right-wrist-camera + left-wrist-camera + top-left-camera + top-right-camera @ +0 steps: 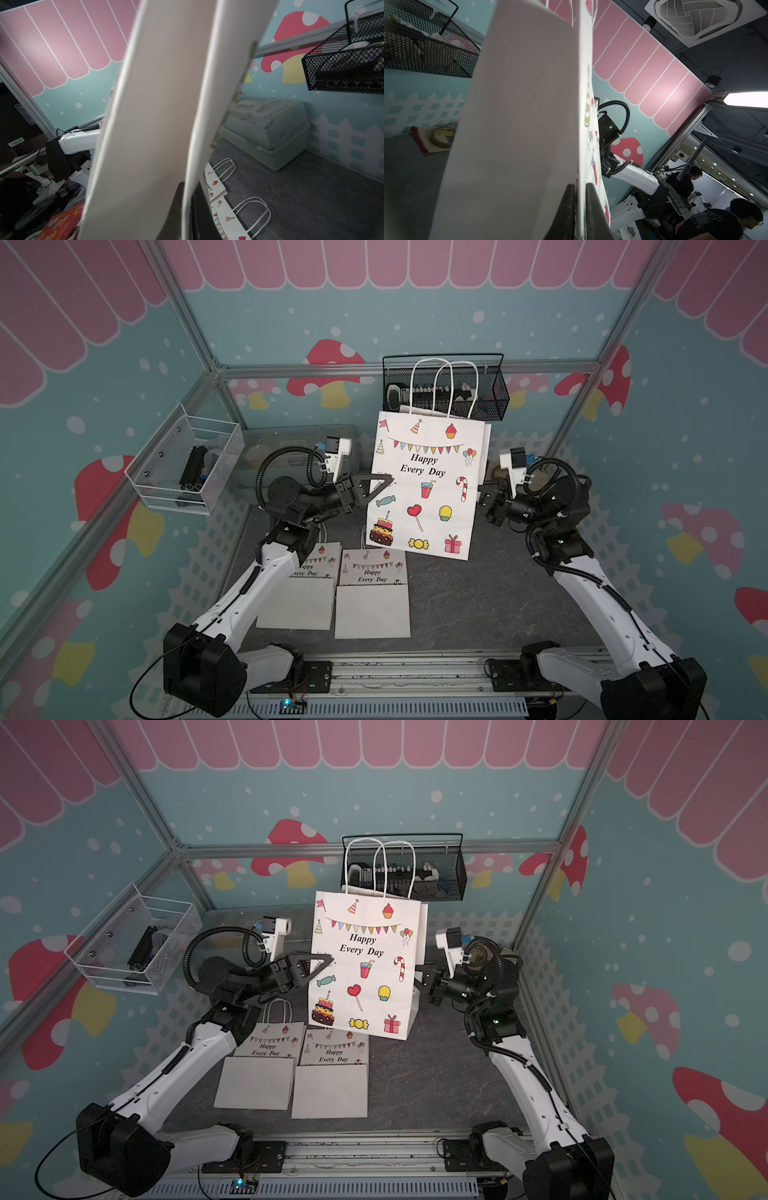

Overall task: Put away the paper bag
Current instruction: Press the paper bag.

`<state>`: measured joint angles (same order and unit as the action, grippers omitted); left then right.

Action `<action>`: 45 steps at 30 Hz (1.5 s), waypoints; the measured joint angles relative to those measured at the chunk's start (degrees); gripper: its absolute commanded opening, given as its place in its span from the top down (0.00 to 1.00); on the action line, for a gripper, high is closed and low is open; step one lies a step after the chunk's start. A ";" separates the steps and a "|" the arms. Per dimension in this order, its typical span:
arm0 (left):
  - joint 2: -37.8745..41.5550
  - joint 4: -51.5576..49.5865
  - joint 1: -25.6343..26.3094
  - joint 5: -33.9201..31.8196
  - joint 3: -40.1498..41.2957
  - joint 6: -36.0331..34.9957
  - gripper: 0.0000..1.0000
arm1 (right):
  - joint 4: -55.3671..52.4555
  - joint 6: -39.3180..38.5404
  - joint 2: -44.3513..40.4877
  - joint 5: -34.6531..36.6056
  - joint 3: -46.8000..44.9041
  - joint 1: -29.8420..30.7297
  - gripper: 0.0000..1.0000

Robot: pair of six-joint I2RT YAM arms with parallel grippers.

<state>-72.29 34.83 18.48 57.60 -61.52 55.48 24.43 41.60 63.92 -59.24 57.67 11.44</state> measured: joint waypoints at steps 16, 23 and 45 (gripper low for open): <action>-5.22 -5.64 2.45 0.15 -1.07 -5.46 0.86 | -6.05 -2.49 -2.01 0.33 0.44 0.31 0.63; -5.49 -10.82 2.67 0.04 -1.64 -9.88 0.94 | -13.25 -6.36 -5.84 0.66 3.67 0.31 0.25; -2.43 -31.32 7.61 -7.48 -6.95 -28.89 0.93 | -19.87 -4.70 -2.58 6.97 10.05 0.33 0.12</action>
<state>-74.72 3.51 26.09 50.13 -68.47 26.59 4.56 36.91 61.34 -52.27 67.72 11.77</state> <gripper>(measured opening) 0.068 0.913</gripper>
